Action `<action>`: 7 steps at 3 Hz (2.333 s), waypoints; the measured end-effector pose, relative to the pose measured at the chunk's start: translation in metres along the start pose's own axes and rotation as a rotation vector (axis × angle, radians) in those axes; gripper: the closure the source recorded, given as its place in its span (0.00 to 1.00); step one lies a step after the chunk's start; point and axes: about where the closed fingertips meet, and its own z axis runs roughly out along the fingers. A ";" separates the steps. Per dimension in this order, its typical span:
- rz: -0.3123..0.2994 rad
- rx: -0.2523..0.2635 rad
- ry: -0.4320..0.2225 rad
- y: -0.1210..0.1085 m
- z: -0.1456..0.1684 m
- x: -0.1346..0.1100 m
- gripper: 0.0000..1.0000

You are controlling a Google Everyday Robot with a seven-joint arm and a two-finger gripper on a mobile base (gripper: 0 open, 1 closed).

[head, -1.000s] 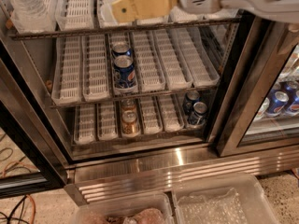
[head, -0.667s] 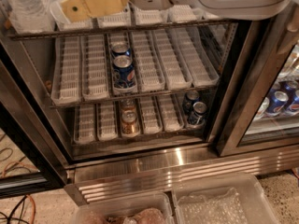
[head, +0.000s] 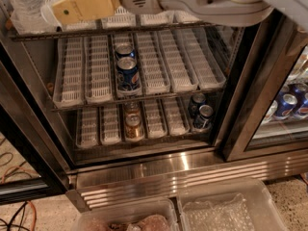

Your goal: Pick water bottle from top shelf of fridge

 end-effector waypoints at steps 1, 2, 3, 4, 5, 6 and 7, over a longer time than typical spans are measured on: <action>0.038 -0.021 -0.035 -0.005 0.035 0.015 0.00; 0.062 -0.045 -0.069 -0.007 0.072 0.024 0.00; 0.061 -0.083 -0.097 -0.002 0.102 0.021 0.00; 0.061 -0.083 -0.097 -0.002 0.102 0.021 0.00; 0.058 -0.112 -0.127 0.001 0.111 0.019 0.00; 0.068 -0.152 -0.179 -0.005 0.121 0.022 0.00; 0.076 -0.172 -0.200 -0.006 0.130 0.025 0.00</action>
Offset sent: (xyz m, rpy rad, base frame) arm 0.0599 0.0959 -0.0496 0.1250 0.0713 0.0796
